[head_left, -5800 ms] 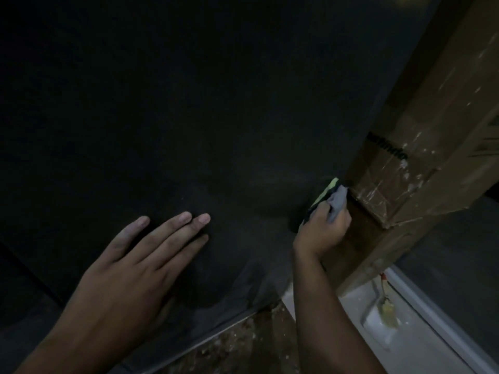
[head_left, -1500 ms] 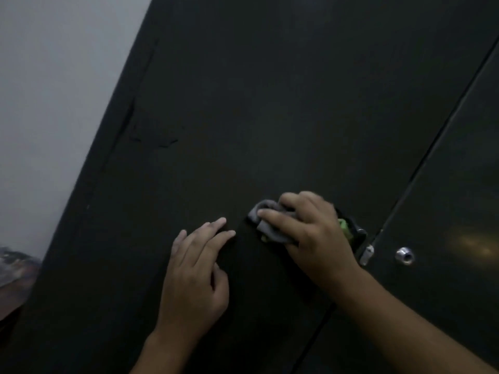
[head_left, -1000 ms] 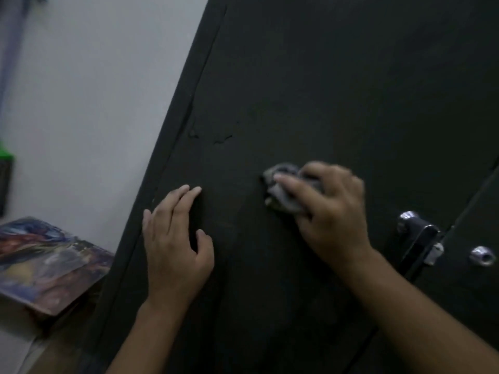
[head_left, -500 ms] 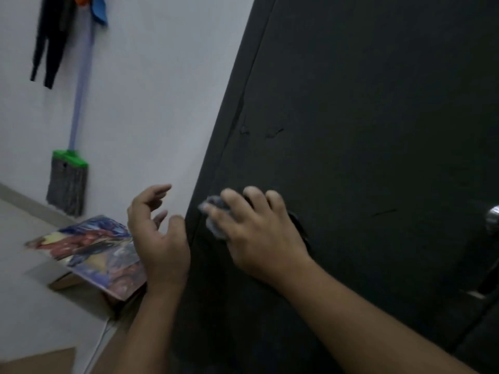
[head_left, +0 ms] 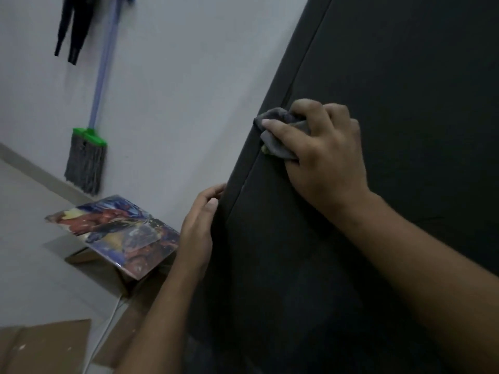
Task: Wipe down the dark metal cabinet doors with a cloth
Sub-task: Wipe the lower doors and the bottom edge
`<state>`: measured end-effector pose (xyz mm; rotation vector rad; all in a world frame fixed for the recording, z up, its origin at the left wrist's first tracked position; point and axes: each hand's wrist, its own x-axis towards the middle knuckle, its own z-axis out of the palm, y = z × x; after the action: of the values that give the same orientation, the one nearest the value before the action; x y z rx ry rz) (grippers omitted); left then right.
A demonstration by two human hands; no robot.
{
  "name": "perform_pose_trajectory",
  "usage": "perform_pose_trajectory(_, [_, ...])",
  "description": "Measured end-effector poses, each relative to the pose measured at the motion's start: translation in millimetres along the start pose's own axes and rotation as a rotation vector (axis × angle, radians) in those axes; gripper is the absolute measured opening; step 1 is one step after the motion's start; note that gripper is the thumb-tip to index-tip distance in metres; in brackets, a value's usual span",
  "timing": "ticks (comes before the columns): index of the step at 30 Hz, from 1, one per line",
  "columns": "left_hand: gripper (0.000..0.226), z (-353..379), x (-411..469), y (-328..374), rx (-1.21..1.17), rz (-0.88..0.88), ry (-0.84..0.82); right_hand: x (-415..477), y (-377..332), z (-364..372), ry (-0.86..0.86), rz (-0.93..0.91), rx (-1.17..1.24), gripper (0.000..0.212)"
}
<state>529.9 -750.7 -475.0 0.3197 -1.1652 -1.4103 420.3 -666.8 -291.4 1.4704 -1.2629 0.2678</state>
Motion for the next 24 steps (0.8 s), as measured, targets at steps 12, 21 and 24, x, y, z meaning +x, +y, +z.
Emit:
perform_pose_trajectory(12, [0.04,-51.5,-4.0,-31.1,-0.052,-0.3,-0.032,-110.0,-98.8,52.8,-0.296,-0.285,0.097,0.05])
perform_pose_trajectory(21, [0.034,-91.0,-50.5,-77.3,0.254,-0.444,-0.08,-233.4,-187.0,95.9,-0.443,-0.368,0.163,0.046])
perform_pose_trajectory(24, [0.034,-103.0,-77.8,-102.6,0.294,-0.465,0.008,-258.9,-214.8,112.5,-0.465,-0.377,0.16,0.041])
